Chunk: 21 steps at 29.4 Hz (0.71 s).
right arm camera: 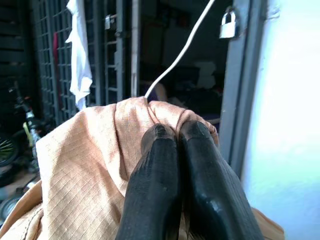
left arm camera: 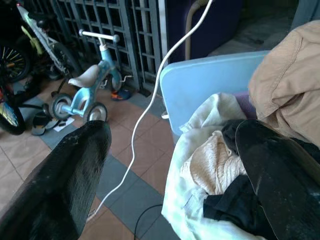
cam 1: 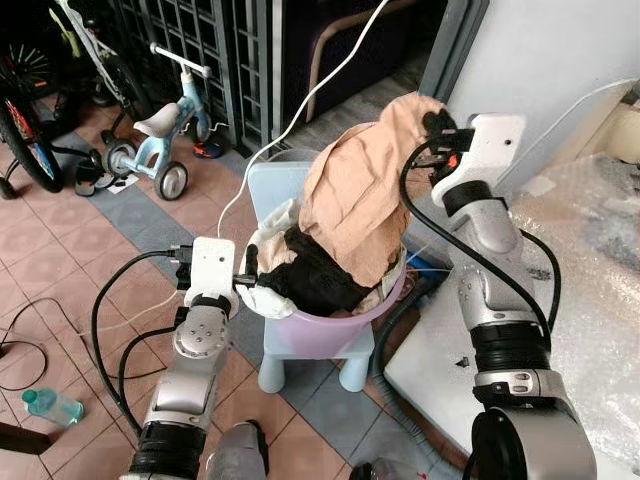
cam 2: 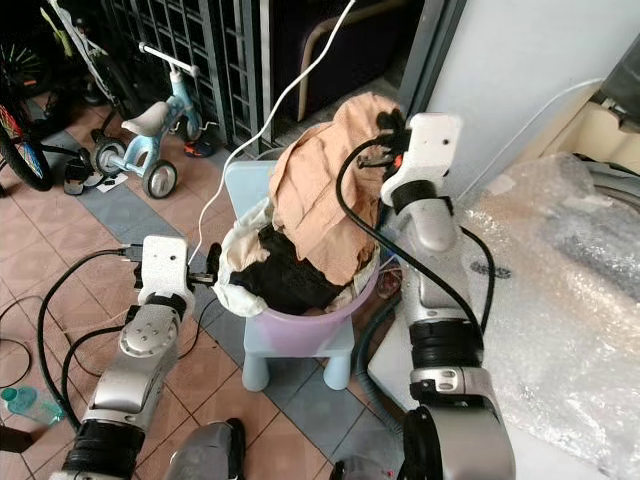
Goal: Clothes washing
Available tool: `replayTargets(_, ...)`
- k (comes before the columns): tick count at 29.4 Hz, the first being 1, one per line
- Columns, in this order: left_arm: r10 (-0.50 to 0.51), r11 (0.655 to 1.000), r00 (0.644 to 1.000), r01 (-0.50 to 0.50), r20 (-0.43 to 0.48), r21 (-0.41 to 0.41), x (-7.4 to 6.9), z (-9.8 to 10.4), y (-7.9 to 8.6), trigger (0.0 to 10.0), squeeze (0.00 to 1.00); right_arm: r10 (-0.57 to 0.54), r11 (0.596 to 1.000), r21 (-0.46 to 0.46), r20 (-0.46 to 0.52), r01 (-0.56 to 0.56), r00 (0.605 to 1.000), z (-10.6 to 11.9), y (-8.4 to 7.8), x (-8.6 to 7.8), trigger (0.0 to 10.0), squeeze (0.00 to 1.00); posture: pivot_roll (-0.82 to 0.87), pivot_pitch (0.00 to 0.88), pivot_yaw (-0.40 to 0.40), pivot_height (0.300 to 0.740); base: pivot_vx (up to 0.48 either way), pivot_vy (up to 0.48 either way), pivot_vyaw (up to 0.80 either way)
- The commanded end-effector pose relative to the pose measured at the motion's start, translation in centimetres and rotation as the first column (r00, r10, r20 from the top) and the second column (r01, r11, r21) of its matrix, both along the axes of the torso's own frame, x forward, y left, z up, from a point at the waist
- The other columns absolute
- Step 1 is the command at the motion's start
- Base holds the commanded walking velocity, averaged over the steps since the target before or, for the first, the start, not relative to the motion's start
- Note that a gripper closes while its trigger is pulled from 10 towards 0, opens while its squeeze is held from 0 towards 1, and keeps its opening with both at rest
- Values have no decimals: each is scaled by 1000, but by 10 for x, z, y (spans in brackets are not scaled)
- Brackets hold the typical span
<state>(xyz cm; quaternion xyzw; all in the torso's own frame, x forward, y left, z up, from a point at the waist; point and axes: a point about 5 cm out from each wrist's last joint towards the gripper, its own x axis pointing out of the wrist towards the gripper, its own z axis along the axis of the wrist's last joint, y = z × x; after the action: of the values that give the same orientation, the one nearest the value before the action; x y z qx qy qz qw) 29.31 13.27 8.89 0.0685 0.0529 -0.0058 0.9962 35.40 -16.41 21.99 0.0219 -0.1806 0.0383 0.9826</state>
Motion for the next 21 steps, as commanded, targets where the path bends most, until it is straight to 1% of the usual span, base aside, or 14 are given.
replayTargets(1,-32,999,999,32,6,-13,1,0,-5,10000,0,-40,999,8,38,40,998,15,-8,1,471,0,5,0,-5,740,0,0,0)
replayTargets(2,-33,999,999,33,7,-12,2,0,-5,10000,0,-47,999,9,34,46,998,16,-9,2,3647,0,5,0,-4,740,0,0,-481)
replayTargets(3,-32,999,999,32,8,-9,2,0,-5,10000,0,-54,999,9,31,53,998,16,-10,2,3647,0,4,0,-4,740,0,0,-481)
replayTargets(4,-33,999,999,33,8,-9,3,0,-5,10000,0,-59,998,5,29,59,998,16,-11,3,10000,0,5,0,-3,740,0,0,-800)
replayTargets(7,-33,999,999,33,13,-10,4,1,-4,10000,0,-94,995,-21,35,95,995,20,-14,4,10000,0,6,0,-3,740,0,-261,-788)
replayTargets(13,-33,999,999,33,13,-10,4,1,-4,10000,0,-94,995,-21,35,95,995,20,-14,4,10000,0,6,0,-3,740,0,-266,-788)
replayTargets(15,-47,999,999,47,9,-23,0,-1,-8,10000,0,-214,976,-21,67,216,974,35,-33,13,10000,0,16,0,2,740,0,-274,-778)
replayTargets(21,-50,998,999,50,7,-32,-2,-2,-9,10000,0,-262,964,-26,92,265,961,47,-47,16,10000,0,20,0,1,740,0,-279,-780)
